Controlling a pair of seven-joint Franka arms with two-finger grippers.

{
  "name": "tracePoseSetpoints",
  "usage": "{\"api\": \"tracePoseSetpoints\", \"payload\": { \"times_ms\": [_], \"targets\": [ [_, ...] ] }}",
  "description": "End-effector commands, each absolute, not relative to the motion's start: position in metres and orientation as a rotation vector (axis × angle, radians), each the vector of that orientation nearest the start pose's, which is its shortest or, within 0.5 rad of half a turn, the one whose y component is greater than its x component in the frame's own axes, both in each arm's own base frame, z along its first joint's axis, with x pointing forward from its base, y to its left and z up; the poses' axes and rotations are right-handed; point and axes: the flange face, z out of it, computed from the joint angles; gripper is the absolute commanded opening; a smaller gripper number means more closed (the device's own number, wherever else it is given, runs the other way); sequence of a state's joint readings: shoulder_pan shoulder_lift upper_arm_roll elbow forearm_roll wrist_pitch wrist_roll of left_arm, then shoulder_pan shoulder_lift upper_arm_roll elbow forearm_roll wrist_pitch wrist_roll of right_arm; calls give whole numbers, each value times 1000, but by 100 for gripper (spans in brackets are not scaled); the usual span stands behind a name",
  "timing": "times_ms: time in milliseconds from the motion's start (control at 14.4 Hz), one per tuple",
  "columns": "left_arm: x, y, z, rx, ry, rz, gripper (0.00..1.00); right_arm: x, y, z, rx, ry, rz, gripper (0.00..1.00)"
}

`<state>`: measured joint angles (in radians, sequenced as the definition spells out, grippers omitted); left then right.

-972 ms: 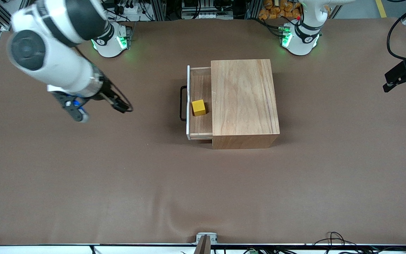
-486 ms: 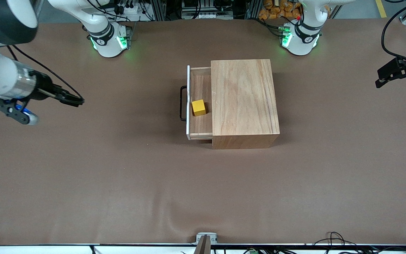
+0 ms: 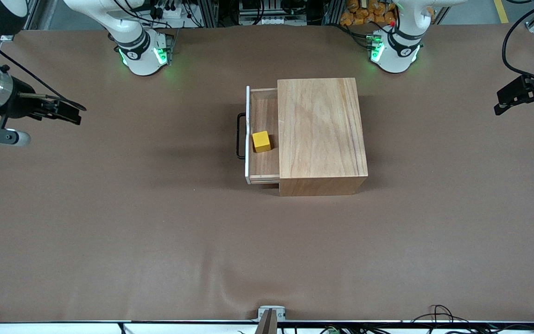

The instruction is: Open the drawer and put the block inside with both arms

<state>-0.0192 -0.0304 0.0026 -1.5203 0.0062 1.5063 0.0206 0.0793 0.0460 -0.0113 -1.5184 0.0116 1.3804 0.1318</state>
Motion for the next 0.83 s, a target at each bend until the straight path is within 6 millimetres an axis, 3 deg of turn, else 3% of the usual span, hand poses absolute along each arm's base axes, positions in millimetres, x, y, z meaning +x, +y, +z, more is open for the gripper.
{"api": "tracePoseSetpoints", "payload": {
  "times_ms": [0,347,486,764],
  "targets": [
    [537,-8,664,-3140,63,-19,100,531,21,629,-3119,-27,276,100],
    [537,-6,663,-3147,56,-17,100,521,24,667,-3048,-122,262,100],
    [537,-5,663,-3147,54,-17,100,519,12,670,-3038,-202,255,100],
    [538,-4,662,-3147,52,-15,100,519,0,672,-3042,-166,248,100]
  ]
}}
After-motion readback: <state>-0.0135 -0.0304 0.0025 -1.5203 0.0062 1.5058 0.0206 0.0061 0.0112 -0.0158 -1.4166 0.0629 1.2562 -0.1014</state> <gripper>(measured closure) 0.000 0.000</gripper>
